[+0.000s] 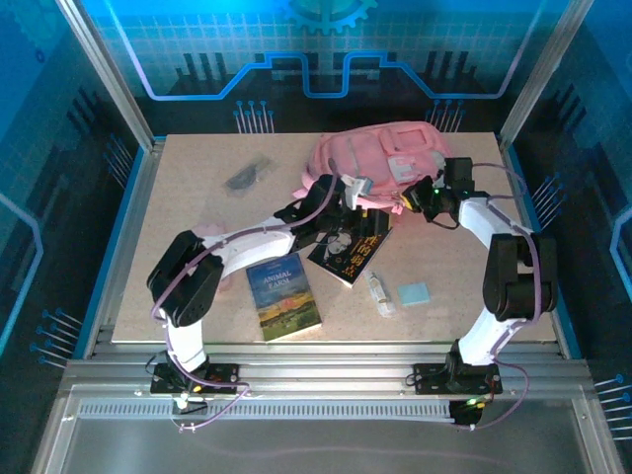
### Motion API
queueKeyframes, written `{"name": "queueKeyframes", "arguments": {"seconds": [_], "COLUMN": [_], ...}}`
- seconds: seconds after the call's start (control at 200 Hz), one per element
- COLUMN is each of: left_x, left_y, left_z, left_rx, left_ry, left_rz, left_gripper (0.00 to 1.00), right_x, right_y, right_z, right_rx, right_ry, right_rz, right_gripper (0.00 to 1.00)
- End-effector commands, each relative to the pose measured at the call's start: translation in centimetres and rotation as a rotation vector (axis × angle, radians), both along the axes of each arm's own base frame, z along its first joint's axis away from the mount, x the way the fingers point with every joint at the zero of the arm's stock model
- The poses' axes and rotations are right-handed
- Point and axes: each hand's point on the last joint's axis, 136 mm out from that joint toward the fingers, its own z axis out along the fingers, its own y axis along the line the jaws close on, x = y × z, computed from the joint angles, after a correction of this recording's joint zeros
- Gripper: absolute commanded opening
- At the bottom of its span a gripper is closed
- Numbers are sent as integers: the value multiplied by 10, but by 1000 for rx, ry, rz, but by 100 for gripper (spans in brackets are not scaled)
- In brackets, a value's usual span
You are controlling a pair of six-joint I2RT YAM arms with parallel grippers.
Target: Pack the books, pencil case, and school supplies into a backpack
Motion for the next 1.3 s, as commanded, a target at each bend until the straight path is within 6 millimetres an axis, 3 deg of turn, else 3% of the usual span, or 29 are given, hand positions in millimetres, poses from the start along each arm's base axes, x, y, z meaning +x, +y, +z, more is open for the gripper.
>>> {"name": "queueKeyframes", "arguments": {"seconds": [0.0, 0.18, 0.425, 0.755, 0.87, 1.071, 1.296], "left_x": [2, 24, 72, 112, 117, 118, 118], "left_y": [-13, -12, -5, -5, -8, -11, -10], "left_z": [-11, -24, -29, -35, -29, -19, -32], "left_rx": [46, 113, 85, 39, 0, -43, -27], "left_ry": [-27, -47, -53, -132, -171, -199, -189], "left_rz": [-84, -53, 68, 172, 185, 174, 177], "left_gripper": [62, 60, 63, 62, 60, 29, 31], "right_x": [3, 1, -2, -9, -13, -15, -15], "right_y": [25, 36, 49, 66, 69, 65, 65], "right_z": [65, 71, 68, 64, 61, 55, 57], "right_rx": [76, 83, 138, 243, 294, 297, 305], "right_ry": [-111, -112, -104, -83, -66, -61, -66], "right_rz": [49, 58, 73, 100, 86, 70, 69], "right_gripper": [0, 0, 0, 0, 0, 0, 0]}}
